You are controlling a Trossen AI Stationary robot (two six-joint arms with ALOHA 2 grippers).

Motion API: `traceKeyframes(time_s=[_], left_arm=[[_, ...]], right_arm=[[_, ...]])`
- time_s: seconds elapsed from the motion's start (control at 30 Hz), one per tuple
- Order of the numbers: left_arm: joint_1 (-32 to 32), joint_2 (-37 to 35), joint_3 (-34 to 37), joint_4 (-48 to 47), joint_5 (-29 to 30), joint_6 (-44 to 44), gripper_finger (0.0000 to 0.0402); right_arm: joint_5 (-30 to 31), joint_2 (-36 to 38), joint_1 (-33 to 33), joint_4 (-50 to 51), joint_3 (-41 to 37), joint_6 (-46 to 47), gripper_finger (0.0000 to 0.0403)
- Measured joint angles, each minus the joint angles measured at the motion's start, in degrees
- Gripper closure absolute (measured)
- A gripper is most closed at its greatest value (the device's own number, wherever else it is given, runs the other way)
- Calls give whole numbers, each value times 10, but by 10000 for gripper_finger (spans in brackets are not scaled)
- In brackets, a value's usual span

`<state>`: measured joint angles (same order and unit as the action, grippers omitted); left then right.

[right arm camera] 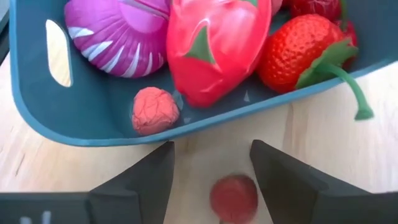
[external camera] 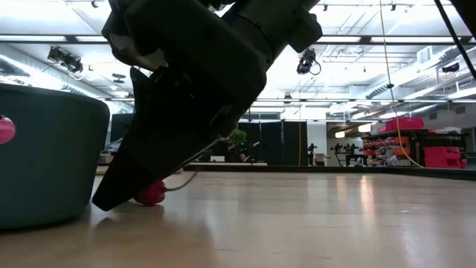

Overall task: Pick and placing Produce into tupperware
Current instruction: Put the red cherry into the blue bin

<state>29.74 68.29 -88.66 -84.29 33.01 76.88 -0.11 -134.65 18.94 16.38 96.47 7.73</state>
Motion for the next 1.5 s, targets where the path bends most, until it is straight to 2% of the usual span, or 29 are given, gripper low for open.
traceKeyframes(time_s=[0.57,1.13,1.5], left_arm=[[0,0,0,0,0,-2,225],[0,0,0,0,0,-2,225],[0,0,0,0,0,-2,225]], right_arm=[[2,1,0,23,-1,72,181],[5,12,0,35,-4,110,299],[0,24,-1,55,-5,110,311]])
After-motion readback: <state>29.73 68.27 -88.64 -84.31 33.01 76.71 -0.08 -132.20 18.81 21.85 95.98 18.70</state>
